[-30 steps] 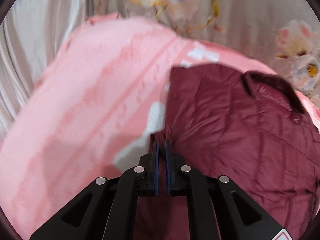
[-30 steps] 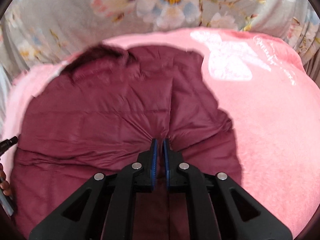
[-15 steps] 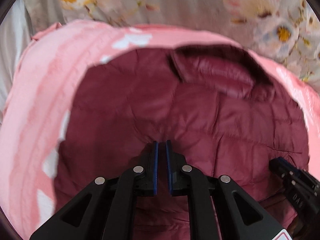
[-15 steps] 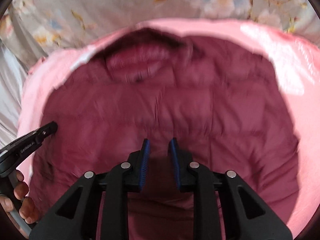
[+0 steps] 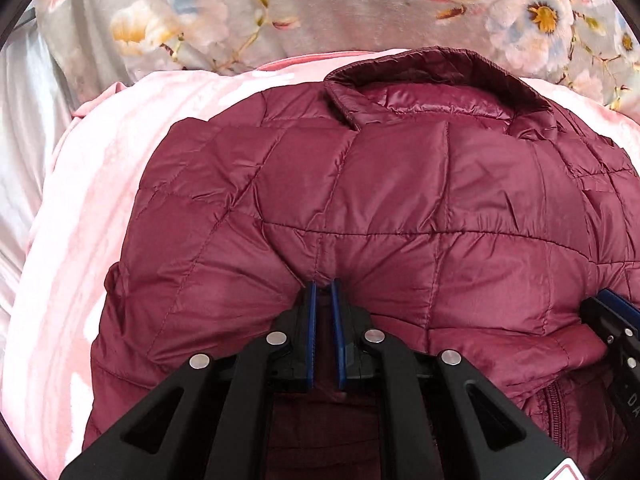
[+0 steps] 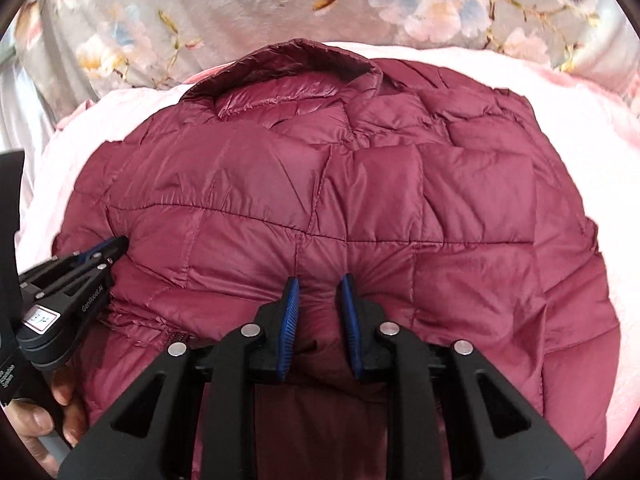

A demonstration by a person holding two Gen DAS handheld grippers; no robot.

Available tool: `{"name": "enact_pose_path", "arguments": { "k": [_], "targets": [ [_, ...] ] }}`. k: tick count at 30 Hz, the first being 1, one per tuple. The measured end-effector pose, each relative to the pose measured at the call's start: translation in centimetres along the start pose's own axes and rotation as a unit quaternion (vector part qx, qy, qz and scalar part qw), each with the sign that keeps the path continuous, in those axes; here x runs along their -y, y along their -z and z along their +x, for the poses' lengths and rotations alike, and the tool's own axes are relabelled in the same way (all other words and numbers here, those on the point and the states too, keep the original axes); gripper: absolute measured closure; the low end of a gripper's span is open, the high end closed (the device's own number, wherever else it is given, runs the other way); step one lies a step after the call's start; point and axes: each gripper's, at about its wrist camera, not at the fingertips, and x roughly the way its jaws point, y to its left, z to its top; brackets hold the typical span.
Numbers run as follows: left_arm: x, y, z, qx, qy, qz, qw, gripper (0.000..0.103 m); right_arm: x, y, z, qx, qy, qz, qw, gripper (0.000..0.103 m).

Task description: Fold large clothes

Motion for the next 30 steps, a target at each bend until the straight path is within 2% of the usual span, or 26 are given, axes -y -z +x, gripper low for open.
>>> {"name": "enact_pose_path", "arguments": {
  "k": [4,30],
  "targets": [
    [-0.34,0.00,0.01,0.001,0.007,-0.007,1.0000,0.094,-0.08,0.01,-0.01,0.002,0.003,-0.004,1.000,0.082],
    [0.02,0.27,0.02,0.001,-0.004,0.003,1.0000,0.094,-0.12,-0.10,-0.16,0.002,0.002,-0.002,1.000,0.081]
  ]
}}
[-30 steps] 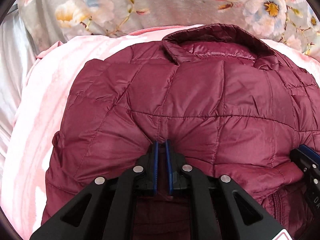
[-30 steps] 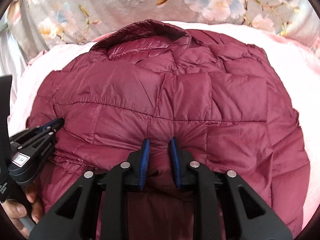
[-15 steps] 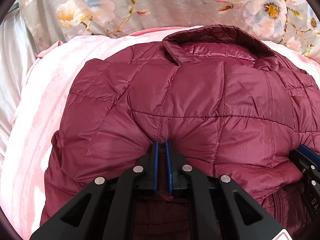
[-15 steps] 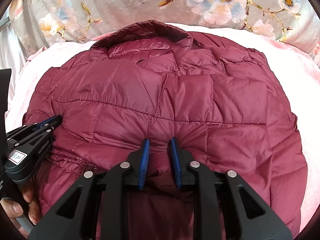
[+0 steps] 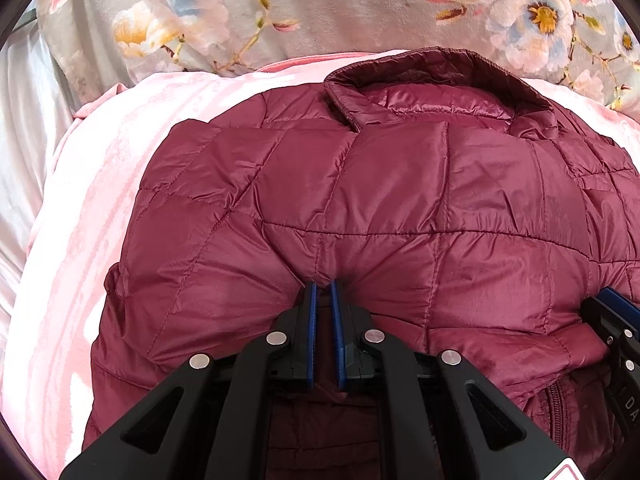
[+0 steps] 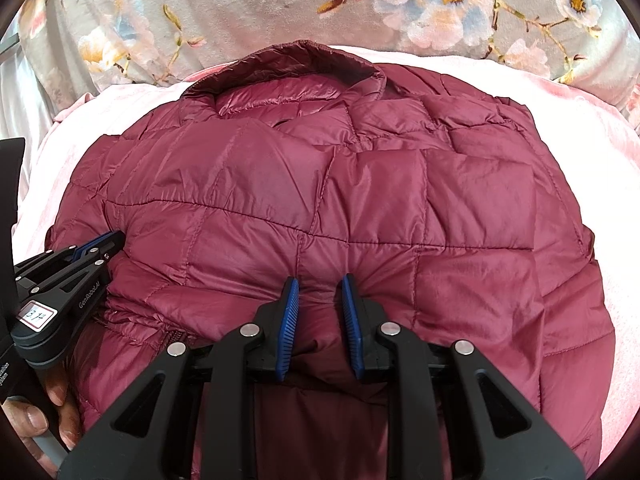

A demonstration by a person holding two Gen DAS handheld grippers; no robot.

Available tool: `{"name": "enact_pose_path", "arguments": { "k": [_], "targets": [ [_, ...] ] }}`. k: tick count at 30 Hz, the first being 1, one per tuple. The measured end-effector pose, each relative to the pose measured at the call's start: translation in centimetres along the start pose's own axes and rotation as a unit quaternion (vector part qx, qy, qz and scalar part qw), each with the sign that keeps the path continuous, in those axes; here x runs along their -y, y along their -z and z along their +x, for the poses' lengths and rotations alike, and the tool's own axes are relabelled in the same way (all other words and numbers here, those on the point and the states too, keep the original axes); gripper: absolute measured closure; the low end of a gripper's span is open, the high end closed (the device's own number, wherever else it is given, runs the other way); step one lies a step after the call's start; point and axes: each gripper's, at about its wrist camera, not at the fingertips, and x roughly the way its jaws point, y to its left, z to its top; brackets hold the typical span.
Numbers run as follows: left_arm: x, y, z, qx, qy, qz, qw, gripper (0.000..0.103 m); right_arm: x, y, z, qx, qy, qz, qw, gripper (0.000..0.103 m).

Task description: Fold large clothes

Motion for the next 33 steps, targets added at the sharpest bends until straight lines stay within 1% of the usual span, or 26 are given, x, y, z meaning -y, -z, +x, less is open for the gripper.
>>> {"name": "enact_pose_path", "arguments": {
  "k": [2,3,4,5,6,7,8,9,10,11,13,14,15,16,18,20,22,23,27,29,30,31,32,33],
  "targets": [
    [-0.2,0.0,0.0,0.000,0.006,-0.005,1.0000,0.094,0.2,0.0,-0.2,0.001,-0.008,0.005,1.000,0.079],
    [-0.4,0.0,-0.1,0.000,0.012,-0.009,0.9999,0.094,0.5,0.0,-0.4,0.002,-0.022,0.013,1.000,0.076],
    [-0.6,-0.1,-0.1,-0.001,0.018,-0.014,0.9998,0.093,0.7,-0.2,-0.7,0.003,-0.030,0.020,0.999,0.068],
    [-1.0,-0.1,-0.3,-0.001,0.026,-0.022,0.9994,0.092,1.0,-0.3,-1.1,0.004,-0.034,0.028,0.999,0.056],
    [-1.3,-0.2,-0.5,-0.003,0.034,-0.025,0.9991,0.090,1.5,-0.6,-1.9,0.006,-0.045,0.040,0.998,0.050],
    [-1.6,-0.5,-0.7,-0.014,0.040,-0.024,0.9988,0.083,1.8,-1.0,-2.6,0.010,-0.054,0.046,0.997,0.044],
    [-2.0,-1.0,-1.1,-0.020,0.049,-0.023,0.9983,0.073,2.1,-1.6,-3.2,0.013,-0.063,0.048,0.997,0.043],
    [-2.3,-1.5,-1.5,-0.021,0.054,-0.023,0.9981,0.067,2.4,-2.5,-3.8,0.016,-0.071,0.045,0.996,0.043],
    [-2.7,-2.5,-2.0,-0.017,0.060,-0.024,0.9978,0.054,2.7,-3.7,-4.3,0.021,-0.072,0.043,0.996,0.040],
    [-3.1,-3.6,-2.5,-0.011,0.062,-0.028,0.9976,0.044,3.1,-4.9,-4.4,0.026,-0.073,0.047,0.996,0.034],
    [-3.7,-5.9,-3.0,0.003,0.071,-0.043,0.9965,0.035,4.4,-7.6,-4.3,0.044,-0.083,0.064,0.994,0.030],
    [-4.0,-7.2,-2.9,0.005,0.083,-0.050,0.9952,0.031,5.3,-9.1,-3.8,0.052,-0.086,0.079,0.992,0.029],
    [-4.2,-8.2,-2.6,0.006,0.095,-0.057,0.9938,0.029,6.1,-10.4,-3.0,0.056,-0.088,0.098,0.990,0.027],
    [-4.4,-9.6,-1.7,-0.001,0.108,-0.068,0.9918,0.029,7.0,-11.5,-2.0,0.053,-0.091,0.116,0.988,0.023],
    [-4.7,-11.2,0.3,-0.023,0.126,-0.090,0.9877,0.029,8.4,-13.0,0.3,0.042,-0.100,0.147,0.983,0.022],
    [-5.0,-12.5,3.2,-0.056,0.163,-0.122,0.9774,0.029,8.9,-14.1,2.2,0.031,-0.095,0.158,0.982,0.022],
    [-4.9,-12.9,5.8,-0.084,0.177,-0.140,0.9705,0.029,8.7,-14.9,4.1,0.018,-0.084,0.150,0.985,0.022],
    [-4.7,-13.1,6.7,-0.092,0.180,-0.145,0.9685,0.029,8.5,-14.9,4.8,0.014,-0.082,0.148,0.985,0.022],
    [-4.2,-13.6,9.3,-0.099,0.196,-0.159,0.9626,0.029,7.5,-14.9,7.9,-0.019,-0.090,0.142,0.986,0.022],
    [-3.6,-13.9,10.0,-0.104,0.210,-0.159,0.9590,0.030,6.6,-14.5,8.4,-0.027,-0.105,0.134,0.985,0.021],
    [-3.2,-14.0,10.2,-0.105,0.220,-0.154,0.9576,0.031,6.0,-14.2,8.5,-0.031,-0.119,0.128,0.984,0.021],
    [-3.0,-14.1,10.3,-0.107,0.224,-0.148,0.9573,0.032,5.6,-14.1,8.6,-0.035,-0.131,0.124,0.983,0.024],
    [-2.7,-14.2,10.3,-0.106,0.228,-0.143,0.9572,0.039,5.1,-14.1,8.8,-0.040,-0.141,0.118,0.982,0.028],
    [-2.5,-14.3,10.4,-0.106,0.234,-0.139,0.9563,0.045,4.3,-14.2,9.0,-0.049,-0.147,0.110,0.982,0.036]
  ]
}}
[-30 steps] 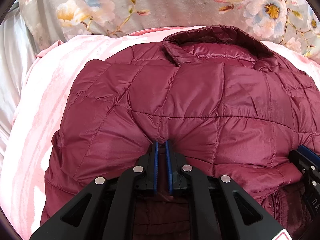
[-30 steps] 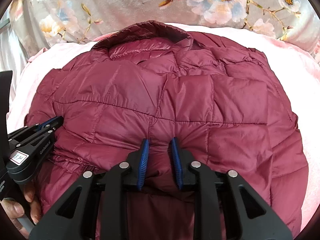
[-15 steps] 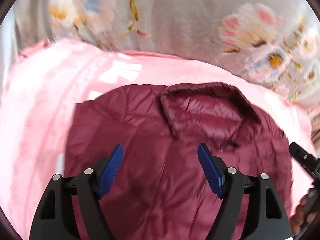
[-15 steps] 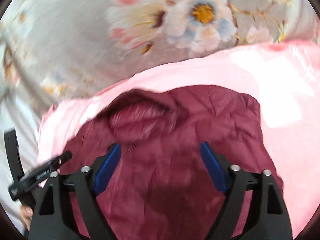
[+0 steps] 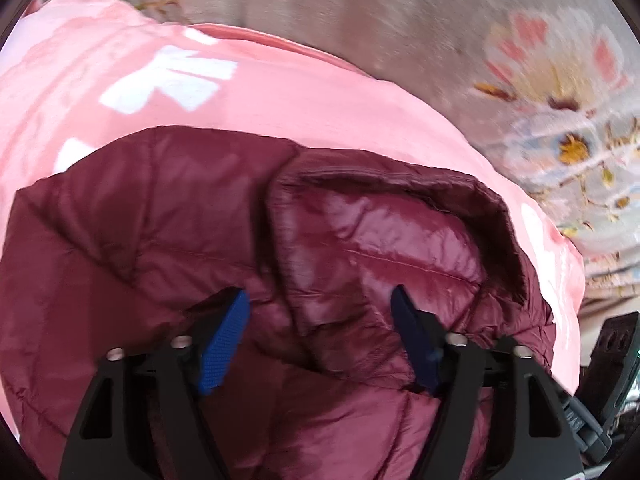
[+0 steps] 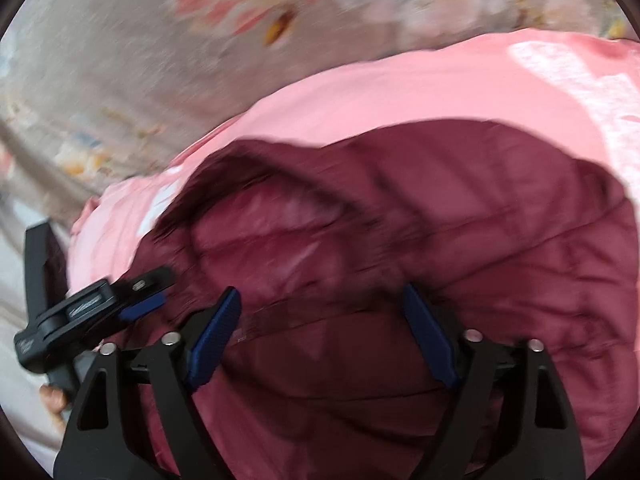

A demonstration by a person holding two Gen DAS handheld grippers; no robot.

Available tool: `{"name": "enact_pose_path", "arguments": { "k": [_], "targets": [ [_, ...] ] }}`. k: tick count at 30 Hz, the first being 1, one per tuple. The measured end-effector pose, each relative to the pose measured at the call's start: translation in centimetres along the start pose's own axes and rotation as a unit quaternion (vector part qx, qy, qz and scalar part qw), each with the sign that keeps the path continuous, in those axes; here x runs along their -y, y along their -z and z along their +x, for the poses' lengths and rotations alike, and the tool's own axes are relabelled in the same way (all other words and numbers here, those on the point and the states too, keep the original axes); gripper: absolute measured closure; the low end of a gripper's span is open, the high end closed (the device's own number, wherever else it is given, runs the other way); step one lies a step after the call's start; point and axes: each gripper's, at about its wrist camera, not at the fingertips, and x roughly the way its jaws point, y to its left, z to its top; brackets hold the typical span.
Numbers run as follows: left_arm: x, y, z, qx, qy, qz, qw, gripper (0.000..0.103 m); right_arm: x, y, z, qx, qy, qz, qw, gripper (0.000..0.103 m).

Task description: Fold large clothes

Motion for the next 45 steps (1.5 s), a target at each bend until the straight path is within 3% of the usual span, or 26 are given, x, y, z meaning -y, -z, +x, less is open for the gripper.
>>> {"name": "enact_pose_path", "arguments": {
  "k": [1,2,4,7,9,11,13,15,20,23,26,29,32,34,37,42,45],
  "targets": [
    [0.2,-0.2,0.2,-0.008,0.012,0.003,0.9999,0.061,-0.4,-0.1,0.2,0.000,0.003,-0.004,1.000,0.042],
    [0.4,-0.3,0.4,-0.014,0.020,0.002,0.9997,0.080,-0.7,-0.2,0.1,0.002,0.002,-0.006,1.000,0.061],
    [0.7,-0.7,0.0,-0.010,0.028,-0.003,0.9996,0.097,-0.8,-0.7,-0.2,0.003,-0.036,0.011,0.999,0.090],
    [0.7,-1.3,-2.2,0.011,0.073,-0.013,0.9972,0.098,-0.3,-1.4,-2.9,0.039,-0.123,0.053,0.990,0.095],
    [0.8,-1.7,-3.8,0.026,0.100,-0.014,0.9946,0.098,-0.5,-1.6,-4.4,0.058,-0.131,0.049,0.988,0.095],
    [0.9,-1.6,-5.2,0.037,0.108,-0.004,0.9935,0.098,-0.7,-1.2,-5.4,0.061,-0.110,0.031,0.992,0.096],
    [0.9,-0.8,-5.0,0.034,0.075,0.022,0.9964,0.100,-1.1,-0.3,-5.3,0.056,-0.042,-0.004,0.998,0.096],
    [0.8,0.5,-3.6,0.029,0.010,0.055,0.9980,0.101,-0.9,0.7,-4.5,0.043,0.021,-0.038,0.998,0.096],
    [-1.2,2.7,0.7,0.000,-0.035,0.059,0.9976,0.102,0.4,2.1,-1.5,0.007,0.082,-0.061,0.995,0.096],
    [-1.0,3.4,1.2,0.019,-0.047,0.079,0.9956,0.101,0.6,2.8,-0.8,0.008,0.095,-0.075,0.993,0.097],
    [0.2,3.8,1.2,0.028,-0.090,0.114,0.9890,0.099,0.2,2.9,-2.0,0.013,0.105,-0.074,0.992,0.095],
    [0.8,4.4,-0.7,0.050,-0.135,0.143,0.9792,0.100,-0.5,2.5,-5.2,0.052,0.108,-0.066,0.991,0.092],
    [2.2,4.6,-3.9,0.095,-0.130,0.152,0.9752,0.099,-2.3,2.0,-7.8,0.089,0.095,-0.080,0.988,0.092],
    [3.1,4.3,-5.0,0.108,-0.114,0.145,0.9768,0.099,-4.0,1.7,-7.3,0.086,0.096,-0.103,0.986,0.092],
    [5.3,3.6,-3.2,0.089,-0.103,0.142,0.9806,0.098,-4.5,1.9,-4.4,0.051,0.114,-0.111,0.986,0.092],
    [3.9,5.4,2.1,0.041,-0.134,0.120,0.9828,0.097,-3.0,3.8,-1.3,0.019,0.134,-0.104,0.985,0.093],
    [3.0,6.7,2.9,0.069,-0.136,0.128,0.9800,0.091,-3.6,4.3,-1.1,0.030,0.149,-0.125,0.980,0.094]
  ]
}}
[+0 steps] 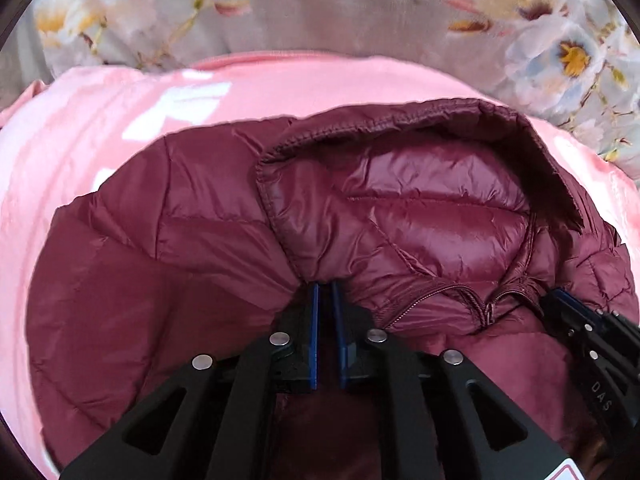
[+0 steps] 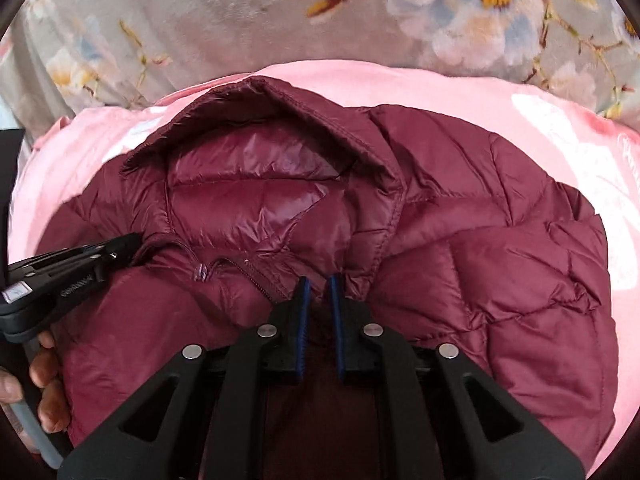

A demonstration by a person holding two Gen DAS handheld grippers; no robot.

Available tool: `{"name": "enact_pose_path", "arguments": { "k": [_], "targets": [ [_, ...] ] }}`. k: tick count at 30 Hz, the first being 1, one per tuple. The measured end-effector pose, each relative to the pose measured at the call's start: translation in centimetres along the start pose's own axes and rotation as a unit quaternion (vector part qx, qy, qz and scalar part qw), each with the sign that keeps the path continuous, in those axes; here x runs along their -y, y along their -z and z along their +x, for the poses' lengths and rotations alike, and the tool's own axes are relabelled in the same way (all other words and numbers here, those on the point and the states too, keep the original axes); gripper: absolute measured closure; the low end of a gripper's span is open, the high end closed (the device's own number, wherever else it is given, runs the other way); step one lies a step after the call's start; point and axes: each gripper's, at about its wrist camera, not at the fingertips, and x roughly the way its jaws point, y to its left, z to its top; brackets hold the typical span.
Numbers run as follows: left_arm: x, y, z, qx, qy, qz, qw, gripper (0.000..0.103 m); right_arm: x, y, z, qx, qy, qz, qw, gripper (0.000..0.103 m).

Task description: Fold large clothes

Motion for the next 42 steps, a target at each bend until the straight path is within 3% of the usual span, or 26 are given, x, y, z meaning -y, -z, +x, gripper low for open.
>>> {"name": "enact_pose_path", "arguments": {
  "k": [4,6,11,16,21,24,28,31,34,36,39,42],
  "targets": [
    [0.9,0.8,0.0,0.021,-0.029,0.024,0.9991,0.091,-1.4,0.3,-0.1,0.014,0.035,-0.033,0.999,0.094],
    [1.3,0.9,0.2,0.025,-0.045,0.037,0.9980,0.091,-1.3,0.2,0.0,0.015,0.033,-0.031,0.999,0.094],
    [1.2,1.1,0.0,0.031,-0.048,0.038,0.9977,0.091,-0.3,0.2,-0.1,0.018,0.008,-0.011,1.000,0.094],
    [-0.6,0.6,-3.4,0.047,-0.017,0.019,0.9986,0.090,3.0,-0.7,-3.4,0.035,-0.065,0.062,0.995,0.092],
    [-2.8,-5.4,-6.5,0.071,-0.009,-0.024,0.9971,0.090,5.5,-6.7,-5.5,0.070,-0.108,0.122,0.984,0.091],
    [-3.7,-9.2,-5.5,0.057,0.013,-0.076,0.9954,0.090,6.1,-10.3,-4.3,0.080,-0.129,0.163,0.975,0.091],
    [-3.7,-11.2,-2.0,0.024,0.046,-0.127,0.9905,0.090,6.2,-11.7,-0.7,0.062,-0.150,0.201,0.966,0.091],
    [-3.3,-10.6,1.3,-0.012,0.058,-0.138,0.9886,0.090,5.3,-10.9,2.5,0.026,-0.134,0.185,0.973,0.091],
    [-2.6,-8.7,2.4,-0.024,0.060,-0.107,0.9922,0.090,4.4,-9.3,3.1,0.007,-0.132,0.141,0.981,0.091],
    [-2.3,-7.5,2.7,-0.020,0.031,-0.071,0.9968,0.090,3.9,-8.4,2.9,0.005,-0.104,0.108,0.989,0.091],
    [-2.5,-6.3,3.7,-0.032,0.016,-0.048,0.9982,0.091,3.9,-7.3,3.6,-0.001,-0.042,0.072,0.997,0.093],
    [-2.5,-5.3,4.7,-0.025,0.004,-0.031,0.9992,0.092,4.9,-6.5,4.5,-0.004,-0.055,0.086,0.995,0.095]
  ]
}}
